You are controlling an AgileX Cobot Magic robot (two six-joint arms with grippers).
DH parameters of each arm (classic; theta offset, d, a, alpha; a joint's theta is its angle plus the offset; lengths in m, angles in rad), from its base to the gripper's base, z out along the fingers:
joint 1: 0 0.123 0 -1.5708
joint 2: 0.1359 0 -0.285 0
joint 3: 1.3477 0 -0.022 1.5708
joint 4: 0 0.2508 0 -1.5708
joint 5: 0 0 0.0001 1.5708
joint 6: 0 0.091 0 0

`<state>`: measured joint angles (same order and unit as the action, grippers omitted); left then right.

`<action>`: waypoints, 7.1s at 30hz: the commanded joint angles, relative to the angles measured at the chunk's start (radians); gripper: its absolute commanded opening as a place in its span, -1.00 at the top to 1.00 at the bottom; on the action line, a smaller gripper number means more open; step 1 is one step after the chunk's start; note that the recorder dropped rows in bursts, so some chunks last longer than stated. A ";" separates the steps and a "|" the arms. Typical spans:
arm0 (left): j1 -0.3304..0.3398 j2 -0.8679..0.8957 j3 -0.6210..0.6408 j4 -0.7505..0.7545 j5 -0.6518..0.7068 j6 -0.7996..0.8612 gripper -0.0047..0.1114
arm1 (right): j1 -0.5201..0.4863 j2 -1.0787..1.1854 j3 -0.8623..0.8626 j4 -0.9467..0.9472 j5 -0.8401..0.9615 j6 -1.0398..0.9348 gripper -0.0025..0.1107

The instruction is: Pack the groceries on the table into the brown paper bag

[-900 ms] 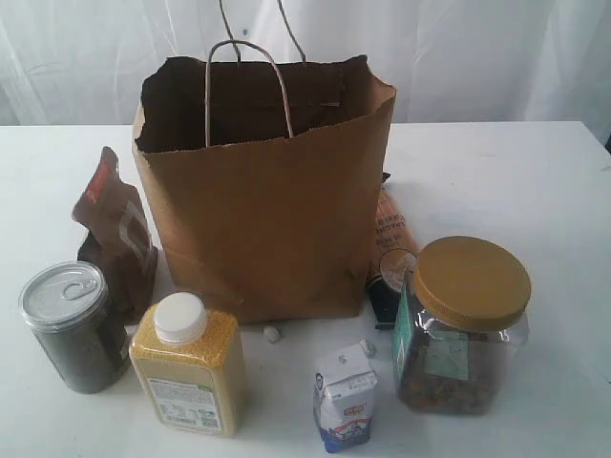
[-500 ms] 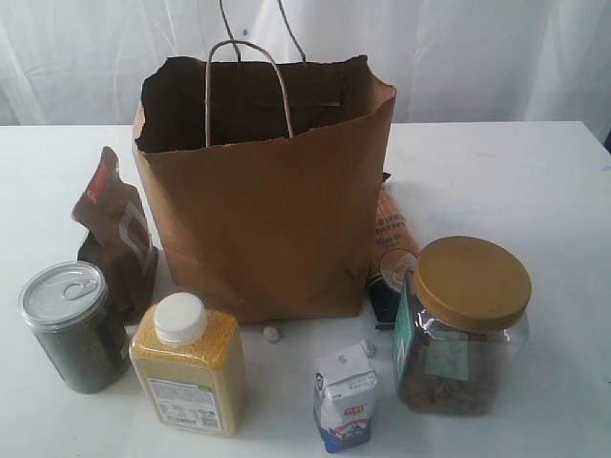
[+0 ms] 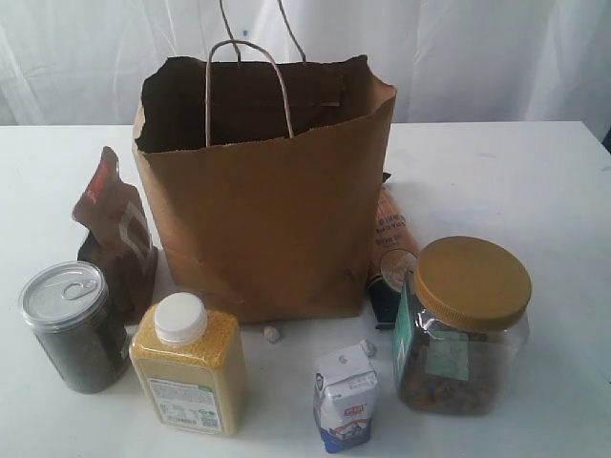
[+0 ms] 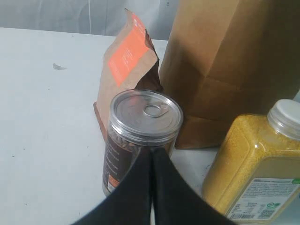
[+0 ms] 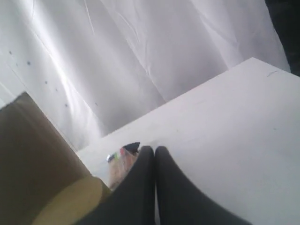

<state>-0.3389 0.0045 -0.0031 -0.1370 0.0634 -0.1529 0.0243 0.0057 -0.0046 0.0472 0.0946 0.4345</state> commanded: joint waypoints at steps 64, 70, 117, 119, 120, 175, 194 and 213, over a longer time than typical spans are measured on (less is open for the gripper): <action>0.001 -0.005 0.003 -0.011 -0.003 -0.001 0.92 | 0.353 1.307 -1.181 0.110 1.104 -0.727 -0.90; 0.001 -0.005 0.003 -0.011 -0.003 -0.001 0.92 | 0.353 1.388 -1.184 0.106 1.104 -0.698 -0.90; 0.001 -0.005 0.003 -0.011 -0.003 -0.001 0.92 | 0.376 1.587 -1.169 0.085 1.051 -0.691 0.39; 0.001 -0.005 0.003 -0.011 -0.003 -0.001 0.92 | 0.376 1.580 -1.172 0.091 1.070 -0.691 0.90; 0.001 -0.005 0.003 -0.011 -0.003 -0.001 0.92 | 0.376 1.569 -1.174 0.091 1.073 -0.691 0.94; 0.001 -0.005 0.003 -0.011 -0.003 -0.001 0.92 | 0.496 1.663 -2.242 0.162 1.126 -0.594 0.96; 0.001 -0.005 0.003 -0.011 -0.003 -0.001 0.92 | 0.516 1.779 -2.242 0.136 1.126 -0.613 0.96; 0.001 -0.005 0.003 -0.011 -0.003 -0.001 0.92 | 0.538 1.845 -2.242 0.134 1.126 -0.613 0.96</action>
<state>-0.3389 0.0045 -0.0031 -0.1370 0.0634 -0.1529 0.5579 1.8500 -2.2397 0.1784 1.2450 -0.1666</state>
